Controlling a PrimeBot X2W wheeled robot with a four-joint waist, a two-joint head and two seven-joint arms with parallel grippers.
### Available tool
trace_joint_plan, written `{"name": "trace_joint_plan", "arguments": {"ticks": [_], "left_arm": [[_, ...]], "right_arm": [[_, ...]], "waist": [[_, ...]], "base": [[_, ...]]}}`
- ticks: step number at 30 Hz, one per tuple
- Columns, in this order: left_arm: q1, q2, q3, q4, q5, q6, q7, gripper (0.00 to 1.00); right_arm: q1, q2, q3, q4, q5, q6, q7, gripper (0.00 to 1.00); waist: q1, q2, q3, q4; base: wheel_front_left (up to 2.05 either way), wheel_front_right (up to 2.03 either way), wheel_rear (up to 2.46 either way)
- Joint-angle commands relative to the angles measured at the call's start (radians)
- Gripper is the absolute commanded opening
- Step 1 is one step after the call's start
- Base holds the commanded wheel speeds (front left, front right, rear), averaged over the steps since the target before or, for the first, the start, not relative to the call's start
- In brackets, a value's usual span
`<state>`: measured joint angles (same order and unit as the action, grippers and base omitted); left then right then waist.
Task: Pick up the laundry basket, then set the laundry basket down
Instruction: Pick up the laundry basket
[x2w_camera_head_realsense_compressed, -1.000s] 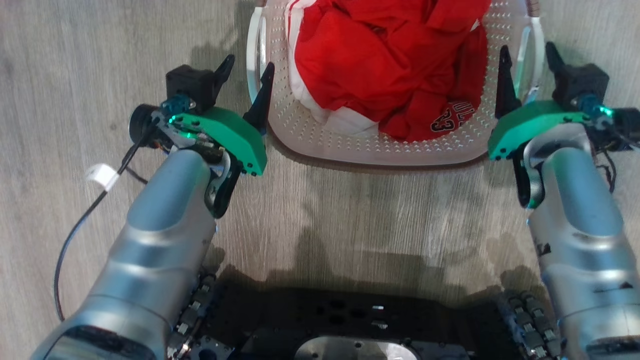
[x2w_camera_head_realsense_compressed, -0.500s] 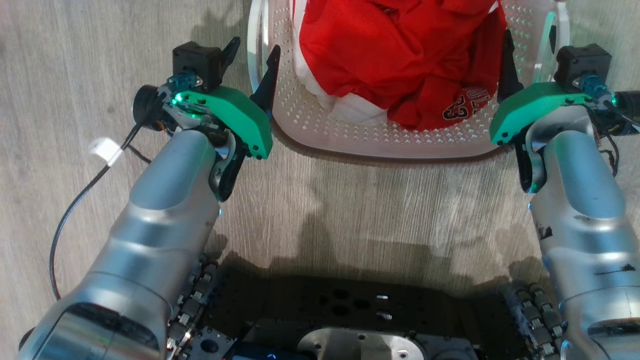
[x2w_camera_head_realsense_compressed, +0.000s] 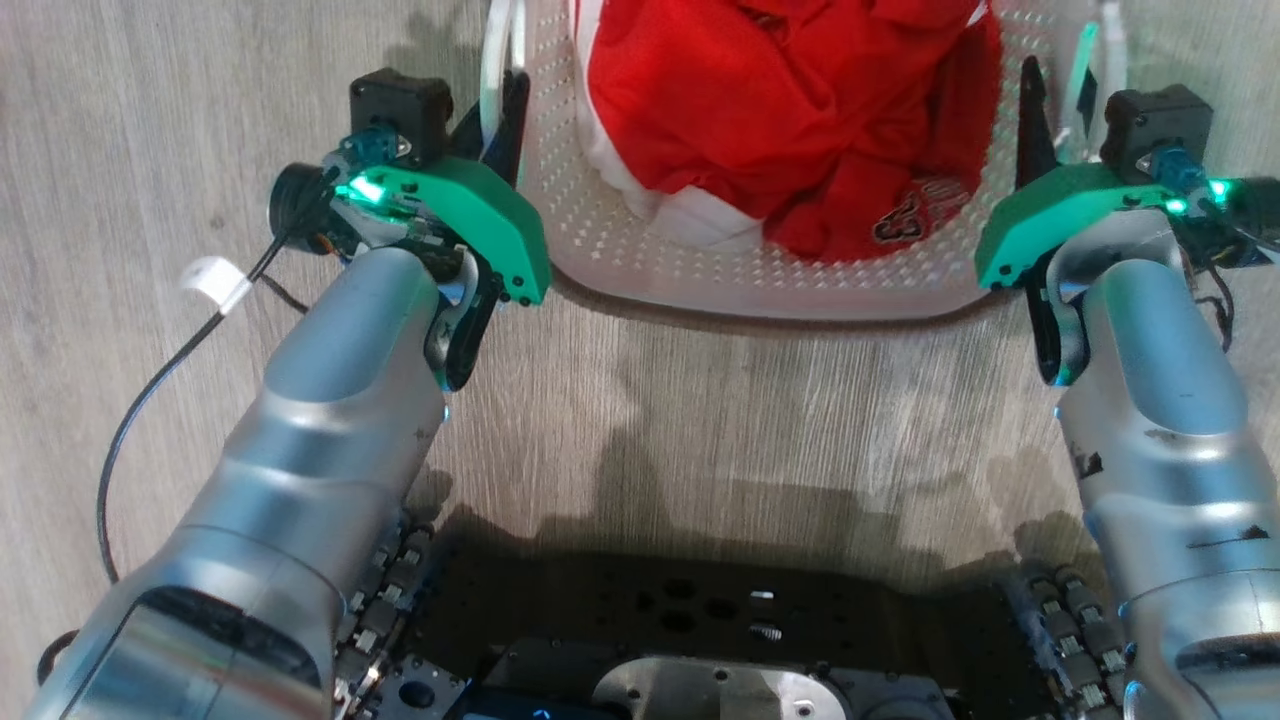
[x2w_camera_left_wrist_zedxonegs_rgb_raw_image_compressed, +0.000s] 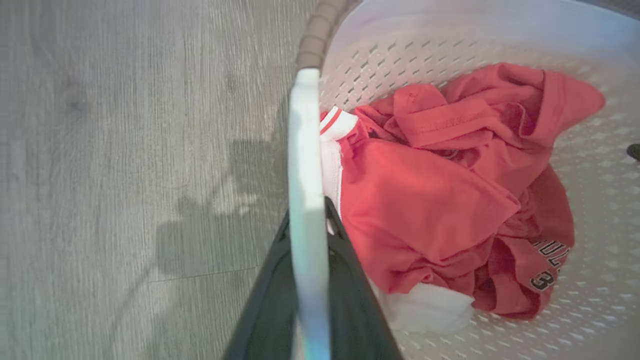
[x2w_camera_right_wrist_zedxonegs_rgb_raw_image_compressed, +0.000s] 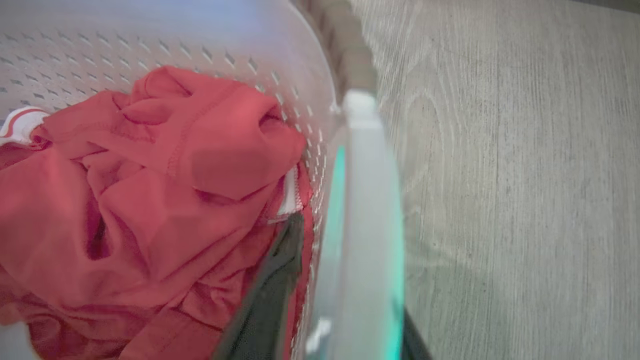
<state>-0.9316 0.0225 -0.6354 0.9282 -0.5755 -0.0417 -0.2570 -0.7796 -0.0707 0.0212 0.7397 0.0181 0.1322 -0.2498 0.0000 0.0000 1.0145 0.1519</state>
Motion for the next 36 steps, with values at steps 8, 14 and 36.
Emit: {"name": "trace_joint_plan", "arguments": {"ticks": [8,14,36], "left_arm": [[0.039,0.028,-0.002,0.007,-0.016,0.020,-0.005,0.00],[0.070,0.028,-0.002,0.016,-0.032,0.025,-0.005,0.00],[0.247,0.028,0.044,0.161,-0.013,0.018,-0.005,0.00]], "right_arm": [[0.027,0.020,0.030,0.027,0.007,-0.002,-0.012,0.00],[0.029,0.020,0.048,0.075,0.032,-0.002,-0.012,0.00],[0.085,0.020,0.248,0.346,0.255,-0.002,-0.012,0.00]], "waist": [[0.0000,0.0000,-0.031,0.000],[0.0000,0.0000,-0.078,-0.005],[0.0000,0.0000,-0.404,-0.049]], "base": [[0.00,0.00,0.00],[0.00,0.00,0.00],[0.00,0.00,0.00]]}}
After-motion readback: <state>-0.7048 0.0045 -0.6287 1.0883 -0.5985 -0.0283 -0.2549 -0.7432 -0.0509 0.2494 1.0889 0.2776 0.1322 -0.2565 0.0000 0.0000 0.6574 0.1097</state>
